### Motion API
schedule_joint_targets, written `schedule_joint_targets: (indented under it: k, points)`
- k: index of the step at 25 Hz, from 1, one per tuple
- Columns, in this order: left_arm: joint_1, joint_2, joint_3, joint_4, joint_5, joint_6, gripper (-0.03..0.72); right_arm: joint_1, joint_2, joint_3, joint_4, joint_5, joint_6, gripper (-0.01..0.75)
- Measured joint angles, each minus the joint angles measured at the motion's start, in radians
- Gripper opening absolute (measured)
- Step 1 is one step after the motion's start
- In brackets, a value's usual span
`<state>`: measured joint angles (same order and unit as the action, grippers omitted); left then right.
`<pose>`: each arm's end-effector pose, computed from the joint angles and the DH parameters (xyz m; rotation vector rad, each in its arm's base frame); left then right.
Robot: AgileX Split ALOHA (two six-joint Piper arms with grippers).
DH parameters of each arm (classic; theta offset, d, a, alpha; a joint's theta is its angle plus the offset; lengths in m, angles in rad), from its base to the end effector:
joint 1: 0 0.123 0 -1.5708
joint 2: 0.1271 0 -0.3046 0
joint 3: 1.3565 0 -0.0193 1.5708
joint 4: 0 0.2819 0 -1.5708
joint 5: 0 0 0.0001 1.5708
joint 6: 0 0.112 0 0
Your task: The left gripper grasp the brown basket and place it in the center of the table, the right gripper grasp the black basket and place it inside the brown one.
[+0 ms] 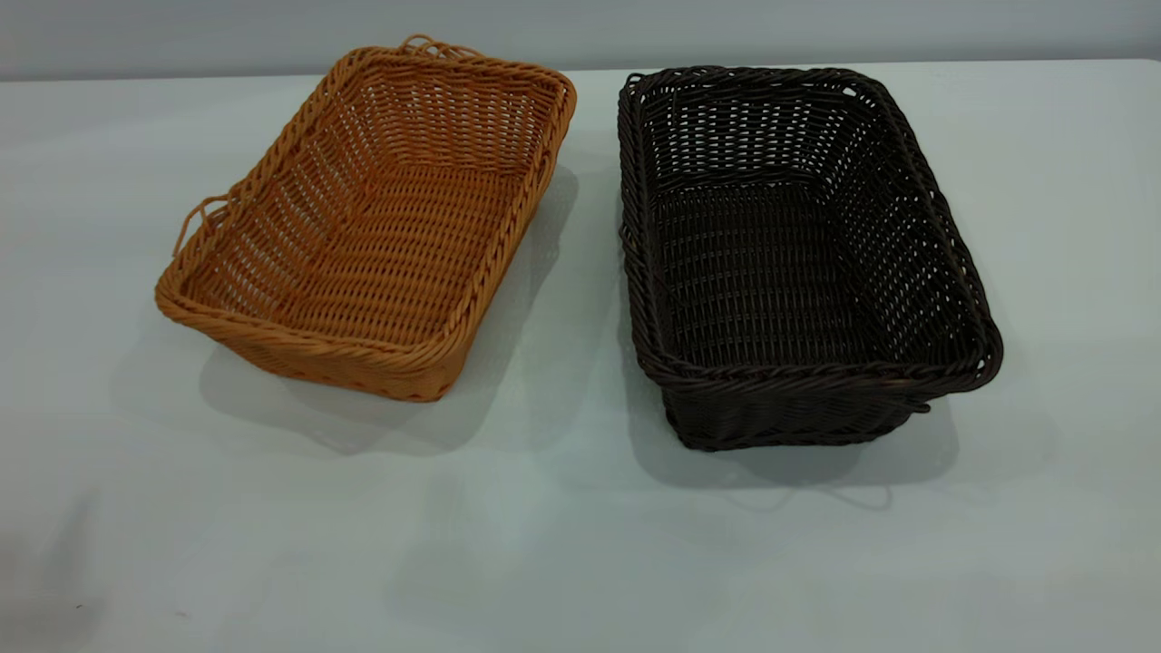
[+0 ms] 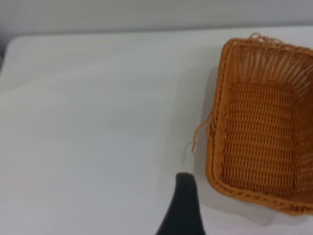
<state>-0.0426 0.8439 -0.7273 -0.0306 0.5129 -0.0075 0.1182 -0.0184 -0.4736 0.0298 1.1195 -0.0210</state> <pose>0.2060 -0.0105 0.3276 0.0179 2.1134 -0.0617 0.0180 0.0052 0.2688 -0.1492 2.1068 0.0941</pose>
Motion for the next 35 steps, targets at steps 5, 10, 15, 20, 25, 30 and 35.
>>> schedule_joint_targets:
  k: [5, 10, 15, 20, 25, 30, 35]
  points:
    - [-0.019, 0.354, -0.170, -0.027, -0.096, 0.053, 0.584, 0.000, 0.000, 0.000, -0.054, 0.000, 0.050, 0.574]
    - [-0.084, 0.702, -0.336, -0.030, -0.171, 0.070, 0.584, 0.000, 0.034, -0.003, -0.116, -0.011, 0.109, 0.574]
    - [-0.110, 0.994, -0.465, -0.031, -0.232, 0.072, 0.584, 0.000, 0.192, -0.048, -0.122, -0.069, 0.122, 0.574]
    - [-0.130, 1.208, -0.566, -0.031, -0.247, 0.073, 0.584, 0.000, 0.462, -0.108, -0.119, -0.162, 0.140, 0.574]
    - [-0.142, 1.339, -0.611, -0.031, -0.300, 0.080, 0.584, 0.000, 0.734, -0.168, -0.068, -0.231, 0.147, 0.574]
    - [-0.143, 1.439, -0.661, -0.031, -0.340, 0.088, 0.582, 0.000, 0.990, -0.199, 0.021, -0.290, 0.148, 0.574]
    - [-0.145, 1.532, -0.710, -0.031, -0.356, 0.091, 0.469, 0.000, 1.195, -0.201, 0.160, -0.339, 0.138, 0.574]
